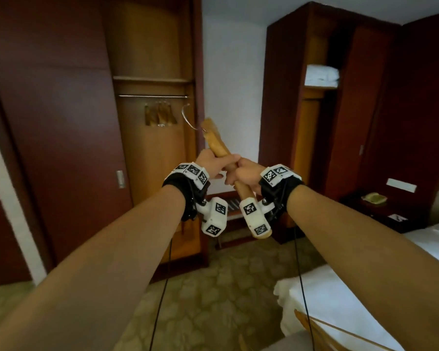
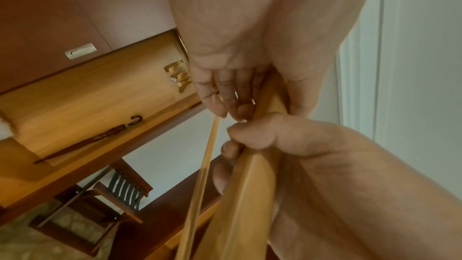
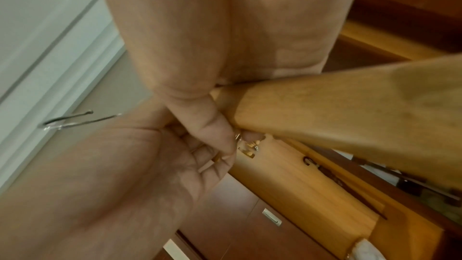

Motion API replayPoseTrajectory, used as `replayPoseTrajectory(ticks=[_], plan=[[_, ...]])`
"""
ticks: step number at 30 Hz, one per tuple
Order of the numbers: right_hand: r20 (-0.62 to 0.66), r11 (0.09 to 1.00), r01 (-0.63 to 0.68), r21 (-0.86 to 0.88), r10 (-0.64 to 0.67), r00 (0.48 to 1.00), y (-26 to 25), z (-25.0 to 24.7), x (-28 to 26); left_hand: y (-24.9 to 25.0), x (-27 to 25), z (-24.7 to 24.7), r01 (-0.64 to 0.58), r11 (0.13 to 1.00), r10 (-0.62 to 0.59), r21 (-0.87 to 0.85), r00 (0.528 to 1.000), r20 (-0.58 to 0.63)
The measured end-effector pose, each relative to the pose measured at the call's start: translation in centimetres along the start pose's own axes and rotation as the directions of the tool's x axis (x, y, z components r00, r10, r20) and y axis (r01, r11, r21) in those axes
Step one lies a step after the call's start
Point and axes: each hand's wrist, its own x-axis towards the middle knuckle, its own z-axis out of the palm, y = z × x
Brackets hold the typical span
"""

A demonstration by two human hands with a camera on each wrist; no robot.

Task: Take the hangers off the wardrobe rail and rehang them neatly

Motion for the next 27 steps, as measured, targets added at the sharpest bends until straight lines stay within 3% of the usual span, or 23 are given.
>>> replayPoseTrajectory(ticks=[11, 19, 27], plan=[[-0.035, 0.975, 0.110, -0.194, -0.119, 0.992, -8.5, 9.1, 11.2, -3.6, 5.5, -14.6, -0.045, 0.999, 0.049, 0.020, 0.962, -0.267], [-0.098, 0.930, 0.065, -0.361, -0.107, 0.989, -7.2, 9.7, 18.5, -6.3, 11.4, -19.2, -0.033, 0.989, -0.025, -0.144, 0.921, -0.388], [-0.142, 0.891, 0.099, -0.443, -0.179, 0.973, -5.1, 7.8, 29.5, -8.9, 21.5, -20.8, -0.044, 0.938, -0.101, -0.345, 0.914, -0.392]])
